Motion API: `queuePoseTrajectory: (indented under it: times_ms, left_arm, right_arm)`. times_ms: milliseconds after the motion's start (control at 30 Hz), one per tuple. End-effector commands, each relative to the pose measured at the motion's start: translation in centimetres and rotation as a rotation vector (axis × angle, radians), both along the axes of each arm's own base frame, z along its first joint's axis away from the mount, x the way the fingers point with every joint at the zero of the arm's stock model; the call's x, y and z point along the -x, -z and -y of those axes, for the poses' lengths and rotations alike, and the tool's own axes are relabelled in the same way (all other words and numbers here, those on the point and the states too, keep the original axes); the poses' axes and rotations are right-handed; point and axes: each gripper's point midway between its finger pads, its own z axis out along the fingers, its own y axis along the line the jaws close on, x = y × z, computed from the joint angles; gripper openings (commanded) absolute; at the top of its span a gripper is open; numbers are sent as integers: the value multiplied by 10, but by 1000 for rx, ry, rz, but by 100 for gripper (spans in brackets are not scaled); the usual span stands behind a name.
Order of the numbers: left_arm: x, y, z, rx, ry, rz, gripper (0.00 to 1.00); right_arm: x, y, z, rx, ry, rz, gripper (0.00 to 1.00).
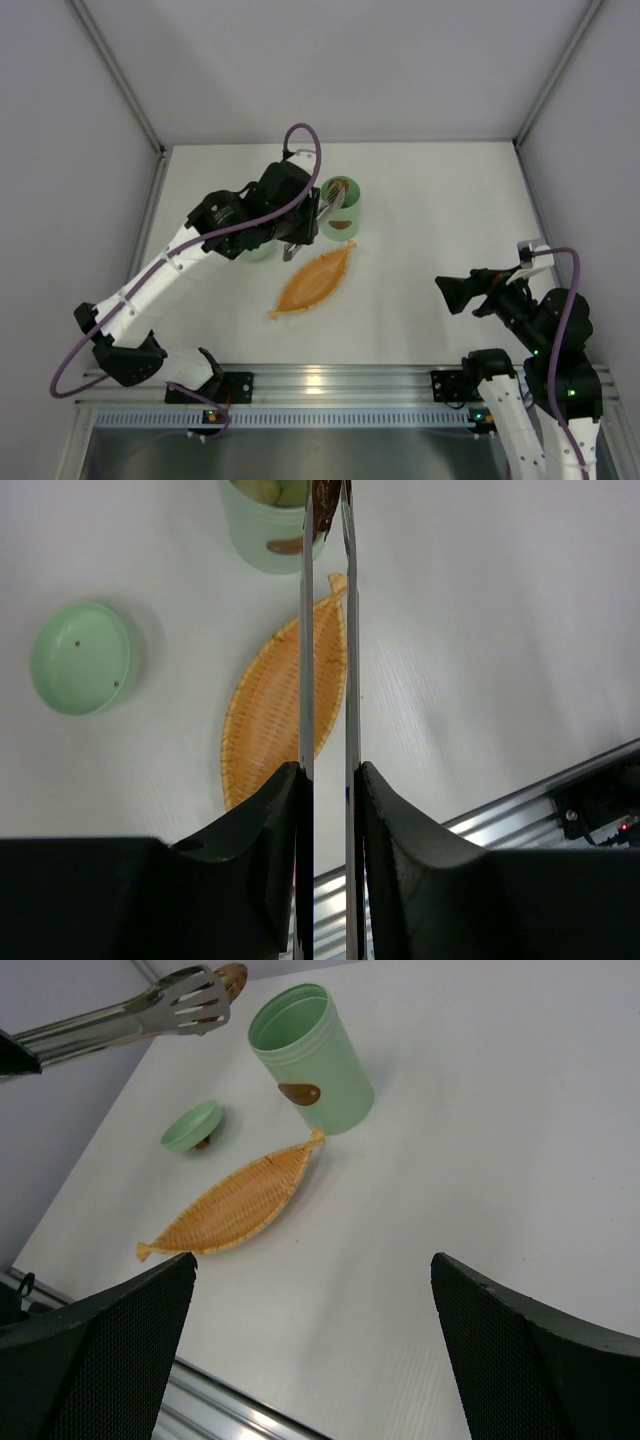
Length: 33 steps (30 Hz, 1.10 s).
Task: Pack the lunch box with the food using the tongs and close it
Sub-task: Place the fake food in the packing box.
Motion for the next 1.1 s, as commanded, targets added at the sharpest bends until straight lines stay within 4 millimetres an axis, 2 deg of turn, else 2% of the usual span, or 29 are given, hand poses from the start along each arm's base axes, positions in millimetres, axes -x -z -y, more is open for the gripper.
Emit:
queuePoseTrajectory:
  times_ms: [0, 100, 200, 400, 800, 1067]
  left_arm:
    - [-34, -19, 19, 5, -43, 91, 33]
    - [-51, -18, 31, -14, -56, 101, 33]
    - [-63, -8, 39, -39, -65, 93, 33]
    - [-79, 5, 40, -59, -96, 92, 33]
    - [-84, 18, 43, -69, -91, 68, 38]
    - [-82, 18, 43, -63, -85, 61, 42]
  right_arm:
    - [1, -5, -1, 11, -12, 3, 99]
    - [1, -6, -1, 13, -11, 6, 100]
    - [3, -6, -1, 15, -15, 5, 100]
    - [2, -2, -1, 14, -13, 3, 99]
    - [3, 2, 0, 14, -8, 1, 99]
    - [3, 2, 0, 14, -7, 0, 100]
